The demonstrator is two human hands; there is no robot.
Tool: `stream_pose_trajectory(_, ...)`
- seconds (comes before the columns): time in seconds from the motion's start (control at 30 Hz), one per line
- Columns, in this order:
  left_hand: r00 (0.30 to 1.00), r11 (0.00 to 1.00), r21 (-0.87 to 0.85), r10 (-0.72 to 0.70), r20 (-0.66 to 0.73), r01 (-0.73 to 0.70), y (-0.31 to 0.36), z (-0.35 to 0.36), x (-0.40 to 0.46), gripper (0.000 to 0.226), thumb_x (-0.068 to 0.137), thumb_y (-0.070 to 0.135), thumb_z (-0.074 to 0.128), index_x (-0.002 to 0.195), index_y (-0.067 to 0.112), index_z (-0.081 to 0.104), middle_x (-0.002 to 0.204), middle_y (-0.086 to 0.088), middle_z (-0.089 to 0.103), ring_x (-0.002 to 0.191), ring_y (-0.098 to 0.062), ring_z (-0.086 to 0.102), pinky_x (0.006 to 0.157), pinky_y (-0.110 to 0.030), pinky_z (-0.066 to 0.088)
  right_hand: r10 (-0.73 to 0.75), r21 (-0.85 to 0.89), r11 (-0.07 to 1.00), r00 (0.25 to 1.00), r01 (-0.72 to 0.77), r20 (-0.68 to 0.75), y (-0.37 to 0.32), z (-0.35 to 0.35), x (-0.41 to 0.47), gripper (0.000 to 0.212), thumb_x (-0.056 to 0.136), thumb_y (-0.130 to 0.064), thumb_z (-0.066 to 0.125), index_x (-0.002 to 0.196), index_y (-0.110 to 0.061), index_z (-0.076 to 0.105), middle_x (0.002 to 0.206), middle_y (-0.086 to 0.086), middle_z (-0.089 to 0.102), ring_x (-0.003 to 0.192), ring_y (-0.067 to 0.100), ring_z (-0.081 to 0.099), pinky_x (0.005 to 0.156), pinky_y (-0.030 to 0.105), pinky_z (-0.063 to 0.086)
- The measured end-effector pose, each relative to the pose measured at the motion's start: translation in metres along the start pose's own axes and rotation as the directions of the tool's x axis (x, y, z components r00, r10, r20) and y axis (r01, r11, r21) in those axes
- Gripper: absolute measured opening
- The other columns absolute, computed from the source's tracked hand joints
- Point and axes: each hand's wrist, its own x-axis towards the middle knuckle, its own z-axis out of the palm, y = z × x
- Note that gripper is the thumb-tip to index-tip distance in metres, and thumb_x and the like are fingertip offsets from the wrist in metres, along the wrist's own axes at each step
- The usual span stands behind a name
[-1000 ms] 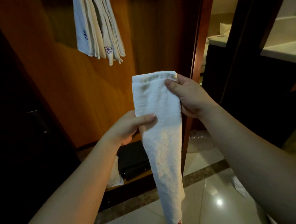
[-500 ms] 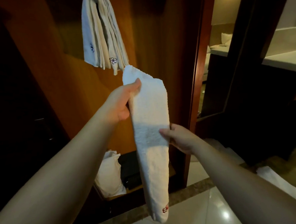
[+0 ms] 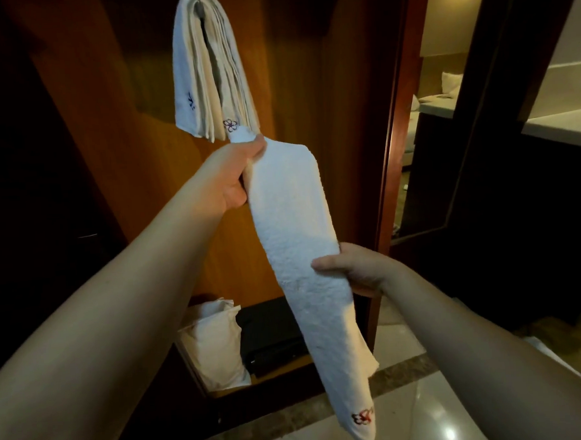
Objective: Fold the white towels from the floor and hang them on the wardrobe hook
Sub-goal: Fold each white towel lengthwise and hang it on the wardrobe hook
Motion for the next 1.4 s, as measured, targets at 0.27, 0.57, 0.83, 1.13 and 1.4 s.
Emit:
stream_pose_trajectory(0.27,0.995,0.996,-0.025,-0.088,0.038,0.089,0.005,0.000,0.007,0.041,0.090,0.019,0.073,0.128,0.011,0.057,0.110,-0.017,0.074,0.090,-0.033,0.075,0.075,-0.053,0.061,-0.043,-0.135,0.990,0.999,0.040,-0.020,-0.013,-0.010,-0.013,0.110,0.041,-0.065,0.094,0.130,-0.010,0.060,0.127,0.011,0.069,0.117,0.027,0.068,0.108,0.052,0.048)
stream_pose_trajectory(0.57,0.986,0.992,-0.023,-0.120,0.116,0.123,0.006,0.013,0.014,0.040,0.089,0.017,0.072,0.125,0.012,0.055,0.098,-0.018,0.077,0.088,-0.036,0.076,0.068,-0.049,0.061,0.083,-0.160,0.985,0.993,-0.068,0.089,-0.015,-0.004,-0.026,0.057,0.084,-0.046,0.074,0.130,-0.016,0.061,0.127,0.003,0.071,0.121,0.021,0.066,0.112,0.045,0.045)
stream_pose_trajectory(0.83,0.968,0.948,-0.206,-0.224,0.110,0.243,-0.005,0.012,0.027,0.027,0.095,0.016,0.066,0.120,0.011,0.059,0.100,-0.018,0.076,0.091,-0.036,0.076,0.074,-0.052,0.062,-0.044,0.393,0.919,0.987,-0.020,0.153,-0.001,-0.004,-0.030,0.069,0.045,-0.038,0.103,0.104,-0.012,0.081,0.111,0.008,0.076,0.104,0.023,0.073,0.086,0.035,0.059)
stream_pose_trajectory(1.13,0.922,0.872,-0.301,-0.355,0.153,0.386,-0.031,-0.004,0.036,0.039,0.102,0.031,0.058,0.130,0.005,0.055,0.114,-0.019,0.073,0.099,-0.033,0.074,0.074,-0.045,0.064,-0.006,0.347,0.936,0.984,-0.056,0.177,-0.018,-0.001,-0.033,0.057,0.050,-0.041,0.101,0.097,-0.015,0.083,0.106,0.006,0.078,0.101,0.021,0.074,0.081,0.034,0.060)
stream_pose_trajectory(1.4,0.889,0.899,-0.236,-0.266,0.374,0.369,-0.112,-0.034,0.030,0.091,0.088,0.084,0.023,0.130,0.013,0.062,0.122,-0.019,0.071,0.109,-0.038,0.070,0.079,-0.050,0.061,-0.124,0.268,0.957,0.992,0.115,0.019,-0.054,-0.008,-0.028,0.059,0.063,-0.057,0.089,0.108,-0.019,0.081,0.120,0.009,0.074,0.116,0.025,0.069,0.088,0.035,0.058)
